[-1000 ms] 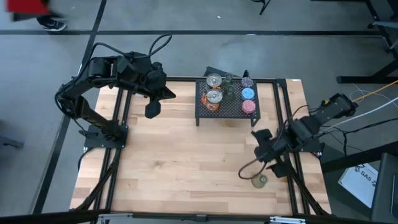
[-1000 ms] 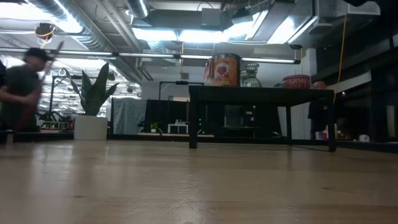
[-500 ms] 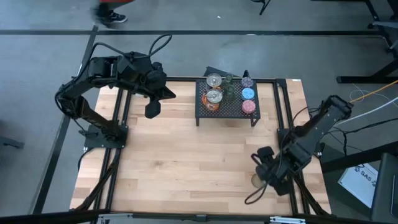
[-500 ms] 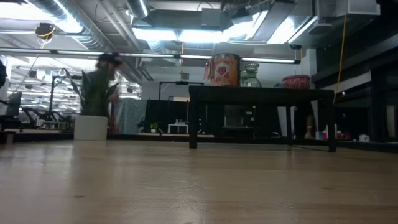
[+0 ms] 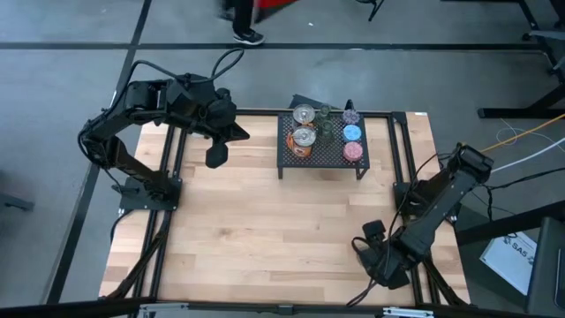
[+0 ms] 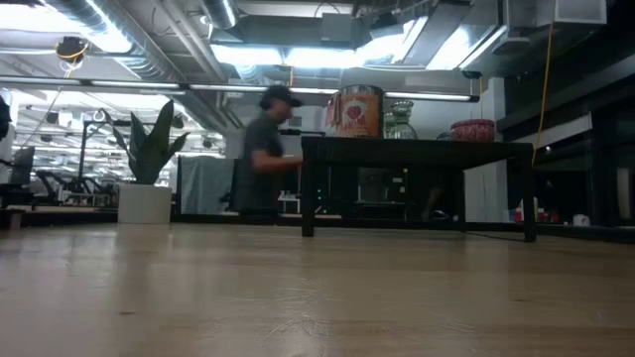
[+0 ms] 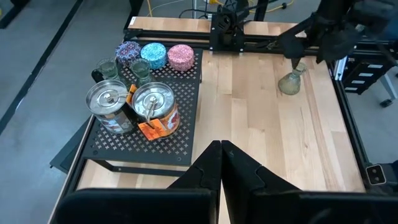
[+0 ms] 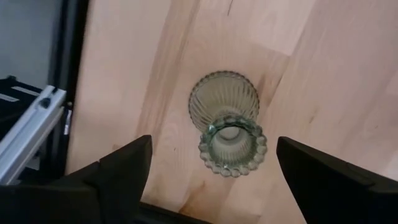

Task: Pick & Place candle stick holders
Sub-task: Put the green vase candle holder on the shelf aligned with the other green vase candle holders

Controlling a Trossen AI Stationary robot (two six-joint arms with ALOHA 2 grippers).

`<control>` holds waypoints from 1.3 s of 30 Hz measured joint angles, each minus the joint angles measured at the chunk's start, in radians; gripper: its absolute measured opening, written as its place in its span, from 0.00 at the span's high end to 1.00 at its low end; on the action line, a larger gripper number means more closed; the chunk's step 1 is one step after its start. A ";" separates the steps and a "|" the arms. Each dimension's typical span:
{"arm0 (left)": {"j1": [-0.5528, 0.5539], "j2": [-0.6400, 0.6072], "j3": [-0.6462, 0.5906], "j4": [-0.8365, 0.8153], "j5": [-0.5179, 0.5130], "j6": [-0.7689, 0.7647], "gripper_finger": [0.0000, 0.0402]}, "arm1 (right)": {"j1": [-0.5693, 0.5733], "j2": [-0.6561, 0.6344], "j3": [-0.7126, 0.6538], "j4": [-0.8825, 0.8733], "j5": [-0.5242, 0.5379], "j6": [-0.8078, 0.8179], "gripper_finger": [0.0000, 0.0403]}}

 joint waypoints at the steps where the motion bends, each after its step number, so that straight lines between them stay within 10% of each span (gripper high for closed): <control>1: 0.000 0.000 0.000 0.000 0.000 0.000 0.99 | 0.002 0.009 -0.002 0.000 -0.001 0.008 0.14; 18: 0.000 0.000 0.000 0.000 0.000 0.000 0.98 | 0.004 0.026 -0.092 0.050 0.045 0.046 0.17; 39: 0.000 0.000 0.000 0.000 0.000 -0.001 0.98 | 0.002 0.026 -0.094 0.089 -0.025 0.063 0.45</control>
